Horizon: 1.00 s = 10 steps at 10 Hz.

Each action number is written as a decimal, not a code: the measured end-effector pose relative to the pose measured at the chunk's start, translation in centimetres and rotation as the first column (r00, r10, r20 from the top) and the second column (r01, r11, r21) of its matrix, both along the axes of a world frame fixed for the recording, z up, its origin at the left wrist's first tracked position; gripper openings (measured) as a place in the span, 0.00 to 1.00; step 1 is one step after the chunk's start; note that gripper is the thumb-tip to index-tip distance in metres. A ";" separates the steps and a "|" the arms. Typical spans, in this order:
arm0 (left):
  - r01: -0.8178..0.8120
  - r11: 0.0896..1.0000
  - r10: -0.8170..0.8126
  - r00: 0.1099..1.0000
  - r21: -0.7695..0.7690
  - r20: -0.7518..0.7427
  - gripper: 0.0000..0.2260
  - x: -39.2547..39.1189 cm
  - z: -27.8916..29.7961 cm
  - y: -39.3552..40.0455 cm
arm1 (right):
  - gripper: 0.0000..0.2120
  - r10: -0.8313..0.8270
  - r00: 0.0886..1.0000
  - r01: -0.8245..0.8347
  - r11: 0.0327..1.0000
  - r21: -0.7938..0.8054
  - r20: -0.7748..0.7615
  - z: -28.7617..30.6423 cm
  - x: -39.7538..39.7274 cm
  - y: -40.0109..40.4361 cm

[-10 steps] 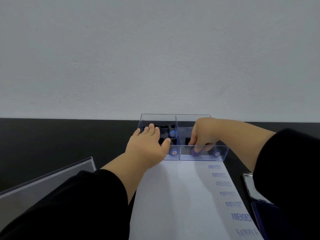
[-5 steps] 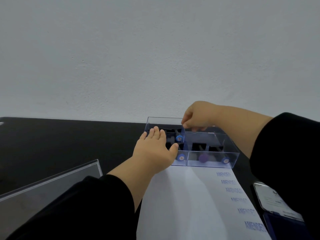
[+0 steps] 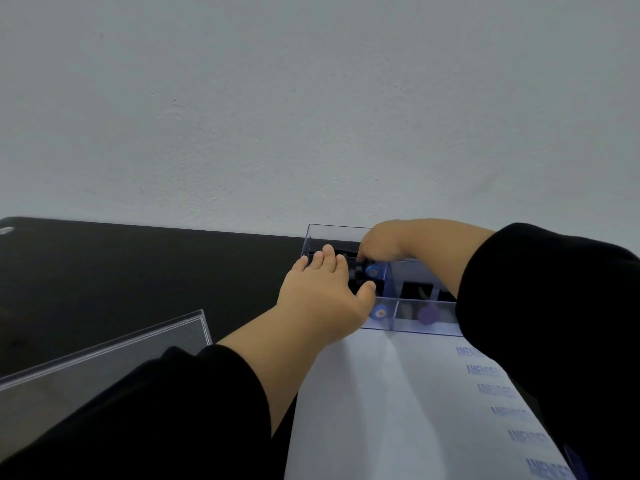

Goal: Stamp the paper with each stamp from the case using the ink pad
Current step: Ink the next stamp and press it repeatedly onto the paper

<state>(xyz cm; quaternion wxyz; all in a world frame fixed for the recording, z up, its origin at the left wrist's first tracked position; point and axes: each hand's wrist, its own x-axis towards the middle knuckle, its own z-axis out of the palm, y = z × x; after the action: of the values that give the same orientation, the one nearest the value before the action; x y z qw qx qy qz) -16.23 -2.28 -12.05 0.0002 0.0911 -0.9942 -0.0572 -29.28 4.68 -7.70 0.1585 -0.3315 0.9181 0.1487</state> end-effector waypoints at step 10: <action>0.085 0.995 -0.080 0.994 -0.061 0.078 0.40 1.1 0.8 -0.5 | 0.09 -0.181 0.972 0.233 0.682 -0.693 0.149 3.3 3.2 5.0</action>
<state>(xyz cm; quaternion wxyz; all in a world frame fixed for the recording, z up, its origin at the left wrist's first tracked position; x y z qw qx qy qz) -15.12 -2.75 -11.28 -0.0370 0.0519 -0.9977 -0.0216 -26.06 9.69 -4.43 0.0665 -0.2658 0.9302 -0.2443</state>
